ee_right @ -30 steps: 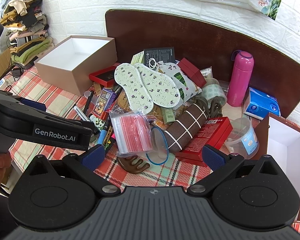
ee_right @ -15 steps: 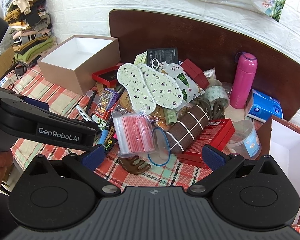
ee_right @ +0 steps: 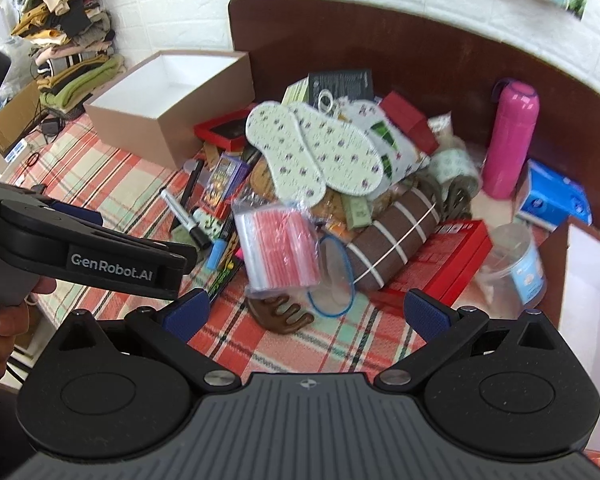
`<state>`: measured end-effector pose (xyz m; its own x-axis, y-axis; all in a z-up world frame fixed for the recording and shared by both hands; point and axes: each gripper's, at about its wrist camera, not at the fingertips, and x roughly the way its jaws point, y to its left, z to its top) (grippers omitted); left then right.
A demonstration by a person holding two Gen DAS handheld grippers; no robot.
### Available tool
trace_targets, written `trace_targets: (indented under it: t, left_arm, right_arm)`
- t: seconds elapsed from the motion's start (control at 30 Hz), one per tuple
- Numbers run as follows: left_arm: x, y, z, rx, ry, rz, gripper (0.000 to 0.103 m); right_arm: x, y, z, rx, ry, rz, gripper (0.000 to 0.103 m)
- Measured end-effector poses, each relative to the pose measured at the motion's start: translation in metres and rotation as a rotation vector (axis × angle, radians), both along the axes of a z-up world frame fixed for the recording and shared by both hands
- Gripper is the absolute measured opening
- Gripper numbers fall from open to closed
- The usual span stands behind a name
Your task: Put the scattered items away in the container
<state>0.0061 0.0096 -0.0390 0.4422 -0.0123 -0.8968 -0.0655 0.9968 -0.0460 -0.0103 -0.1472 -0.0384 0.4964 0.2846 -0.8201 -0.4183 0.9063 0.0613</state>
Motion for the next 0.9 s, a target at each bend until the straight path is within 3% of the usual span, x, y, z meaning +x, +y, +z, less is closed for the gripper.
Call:
trace_targets:
  t: [0.17,0.37,0.7,0.9]
  left_arm:
    - [-0.003,0.007,-0.018,-0.014,0.041,0.038,0.103]
    - [0.000,0.014,-0.027,-0.009,0.044,0.004,0.102]
    - [0.054,0.027,-0.064,-0.092,0.036,-0.086,0.095]
    - [0.089,0.027,-0.096,-0.161,0.077,-0.166,0.087]
  right_arm:
    - [0.005,0.000,-0.023,-0.003,0.076,0.029,0.103]
    - [0.011,0.013,-0.048,0.003,0.135,0.077,0.103]
    - [0.049,0.038,-0.080,0.040,0.043,0.091,0.102]
    - [0.076,0.044,-0.106,0.036,0.047,0.107,0.090]
